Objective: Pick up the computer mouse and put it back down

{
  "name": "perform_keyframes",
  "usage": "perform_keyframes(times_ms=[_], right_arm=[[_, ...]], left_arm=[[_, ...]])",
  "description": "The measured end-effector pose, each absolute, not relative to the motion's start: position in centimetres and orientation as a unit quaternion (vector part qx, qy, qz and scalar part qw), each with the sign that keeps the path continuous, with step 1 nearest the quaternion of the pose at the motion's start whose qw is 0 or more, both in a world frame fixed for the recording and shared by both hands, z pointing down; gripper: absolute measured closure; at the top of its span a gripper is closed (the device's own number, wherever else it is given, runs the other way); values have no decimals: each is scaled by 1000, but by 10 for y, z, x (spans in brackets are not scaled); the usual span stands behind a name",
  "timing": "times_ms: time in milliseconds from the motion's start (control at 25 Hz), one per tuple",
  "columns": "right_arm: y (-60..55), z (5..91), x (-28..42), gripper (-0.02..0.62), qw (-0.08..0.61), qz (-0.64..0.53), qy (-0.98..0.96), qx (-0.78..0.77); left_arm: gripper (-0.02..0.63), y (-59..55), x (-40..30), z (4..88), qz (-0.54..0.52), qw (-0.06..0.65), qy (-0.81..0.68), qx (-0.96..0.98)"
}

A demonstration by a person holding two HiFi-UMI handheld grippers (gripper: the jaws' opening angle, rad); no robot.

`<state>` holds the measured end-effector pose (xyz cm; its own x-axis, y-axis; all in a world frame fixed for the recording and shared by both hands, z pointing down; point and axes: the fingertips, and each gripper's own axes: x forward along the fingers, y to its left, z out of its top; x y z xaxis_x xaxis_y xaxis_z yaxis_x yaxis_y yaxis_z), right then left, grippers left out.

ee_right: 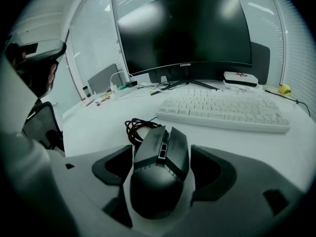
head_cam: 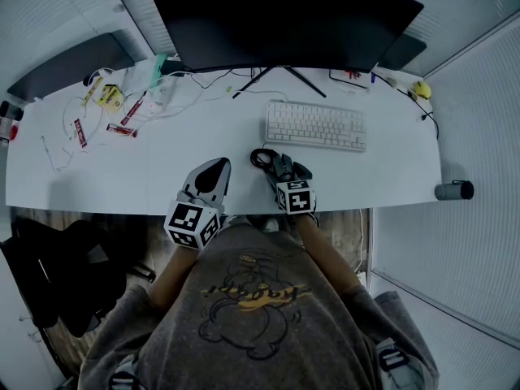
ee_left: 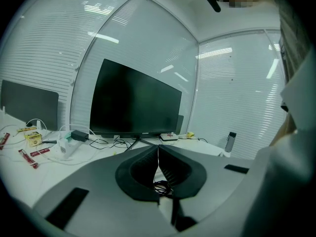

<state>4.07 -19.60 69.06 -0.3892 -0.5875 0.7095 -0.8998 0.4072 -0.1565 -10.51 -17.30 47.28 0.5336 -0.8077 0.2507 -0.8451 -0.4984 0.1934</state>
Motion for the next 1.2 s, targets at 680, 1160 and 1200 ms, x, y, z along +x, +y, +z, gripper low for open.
perform_keyframes(times_ms=[680,1160,1200], right_arm=[[-195,691,39,276,295,263,-791,468],[-194,647,28,281,254,233,-826,446],[-194,642,27,281,249,231,-829,445]], left_arm=[[586,-171,-106,475,63,149,-478,864],[586,-172,-101,476,60,152,-472,866],[586,-172,-101,476,60,152,-471,867]])
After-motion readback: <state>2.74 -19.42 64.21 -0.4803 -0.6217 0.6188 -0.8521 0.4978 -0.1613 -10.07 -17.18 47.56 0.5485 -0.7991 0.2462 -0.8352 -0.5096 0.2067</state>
